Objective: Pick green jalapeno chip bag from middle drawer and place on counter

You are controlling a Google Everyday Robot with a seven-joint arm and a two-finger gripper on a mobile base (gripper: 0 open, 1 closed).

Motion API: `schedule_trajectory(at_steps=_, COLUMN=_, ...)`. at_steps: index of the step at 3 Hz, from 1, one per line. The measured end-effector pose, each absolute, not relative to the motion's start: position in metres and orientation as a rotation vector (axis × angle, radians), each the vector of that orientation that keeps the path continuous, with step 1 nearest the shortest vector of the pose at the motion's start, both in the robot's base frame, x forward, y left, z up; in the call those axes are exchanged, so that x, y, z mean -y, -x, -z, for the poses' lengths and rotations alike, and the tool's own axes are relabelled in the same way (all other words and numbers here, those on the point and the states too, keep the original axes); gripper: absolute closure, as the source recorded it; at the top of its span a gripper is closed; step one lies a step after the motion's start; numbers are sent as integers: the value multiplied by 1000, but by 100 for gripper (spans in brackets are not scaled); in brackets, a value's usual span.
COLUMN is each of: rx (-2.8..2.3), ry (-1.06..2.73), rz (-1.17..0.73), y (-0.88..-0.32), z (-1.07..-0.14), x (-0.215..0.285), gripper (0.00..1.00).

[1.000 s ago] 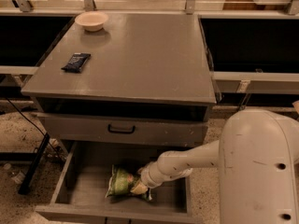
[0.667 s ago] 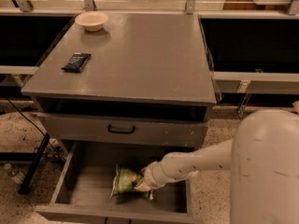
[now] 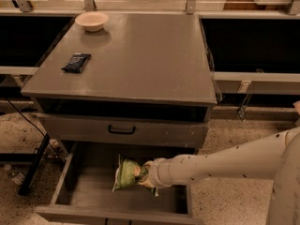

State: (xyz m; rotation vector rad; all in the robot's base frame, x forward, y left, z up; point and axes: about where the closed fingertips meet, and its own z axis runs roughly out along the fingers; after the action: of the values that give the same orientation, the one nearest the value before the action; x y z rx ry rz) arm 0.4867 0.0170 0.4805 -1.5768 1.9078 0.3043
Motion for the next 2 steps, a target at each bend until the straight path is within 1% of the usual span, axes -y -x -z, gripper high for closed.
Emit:
schedule_trajectory(at_steps=1, rx=-1908, ry=1576, rz=-304, y=-487, z=-481, x=-17, gripper=100)
schedule_trajectory(at_steps=2, rx=-1885, ry=1518, rz=-245, y=-489, z=-496, x=-6, gripper=100)
